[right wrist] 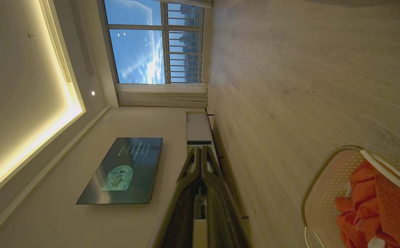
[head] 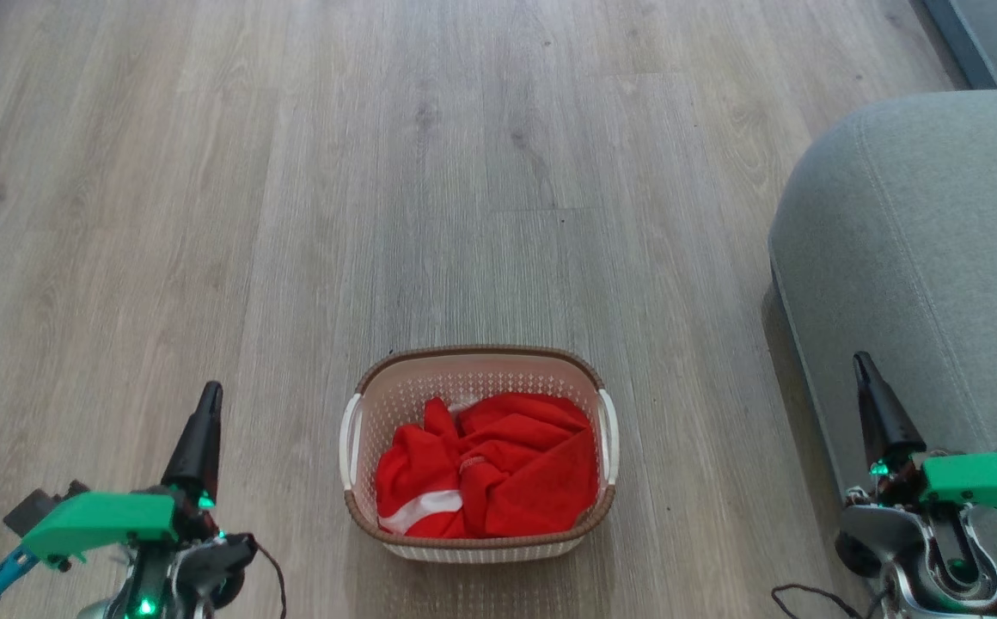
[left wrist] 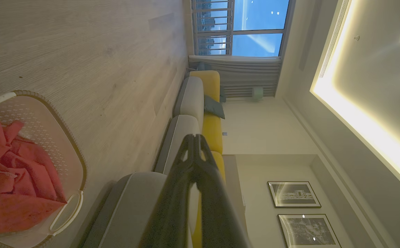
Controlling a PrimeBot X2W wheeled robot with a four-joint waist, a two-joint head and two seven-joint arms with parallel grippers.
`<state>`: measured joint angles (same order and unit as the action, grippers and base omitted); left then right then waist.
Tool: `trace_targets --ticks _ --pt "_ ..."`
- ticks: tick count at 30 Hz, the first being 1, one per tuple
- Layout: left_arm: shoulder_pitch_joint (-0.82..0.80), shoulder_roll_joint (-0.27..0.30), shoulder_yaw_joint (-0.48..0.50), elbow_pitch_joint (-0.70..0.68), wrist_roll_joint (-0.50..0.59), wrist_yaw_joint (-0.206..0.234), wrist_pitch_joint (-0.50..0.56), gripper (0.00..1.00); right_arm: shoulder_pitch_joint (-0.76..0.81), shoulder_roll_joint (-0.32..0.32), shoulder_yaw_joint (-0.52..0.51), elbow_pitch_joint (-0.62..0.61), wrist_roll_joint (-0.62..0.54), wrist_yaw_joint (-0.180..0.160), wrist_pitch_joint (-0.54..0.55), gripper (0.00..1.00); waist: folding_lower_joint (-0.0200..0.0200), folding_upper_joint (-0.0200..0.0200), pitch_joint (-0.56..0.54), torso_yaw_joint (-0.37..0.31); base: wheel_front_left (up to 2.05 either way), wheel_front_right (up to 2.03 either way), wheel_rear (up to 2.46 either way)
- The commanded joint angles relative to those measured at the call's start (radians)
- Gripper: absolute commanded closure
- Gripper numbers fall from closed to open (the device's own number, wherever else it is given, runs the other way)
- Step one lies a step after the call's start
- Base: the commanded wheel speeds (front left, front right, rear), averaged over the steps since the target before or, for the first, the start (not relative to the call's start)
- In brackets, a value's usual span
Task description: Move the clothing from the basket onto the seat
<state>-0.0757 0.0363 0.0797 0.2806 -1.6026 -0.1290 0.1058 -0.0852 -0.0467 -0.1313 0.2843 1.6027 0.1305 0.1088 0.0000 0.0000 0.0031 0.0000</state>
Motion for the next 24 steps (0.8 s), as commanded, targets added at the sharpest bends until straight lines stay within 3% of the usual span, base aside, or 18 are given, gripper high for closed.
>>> trace_targets --ticks 1,24 --pt "-0.032 0.014 0.034 -0.036 -0.006 -0.002 0.007 1.0 -0.023 -0.004 0.018 -0.04 0.006 0.0 0.004 1.0 0.0 0.0 0.0 0.0 0.0 0.0 0.0" --pt "-0.032 0.014 0.034 -0.036 -0.006 -0.002 0.007 1.0 -0.023 -0.004 0.018 -0.04 0.006 0.0 0.004 1.0 0.0 0.0 0.0 0.0 0.0 0.0 0.0"
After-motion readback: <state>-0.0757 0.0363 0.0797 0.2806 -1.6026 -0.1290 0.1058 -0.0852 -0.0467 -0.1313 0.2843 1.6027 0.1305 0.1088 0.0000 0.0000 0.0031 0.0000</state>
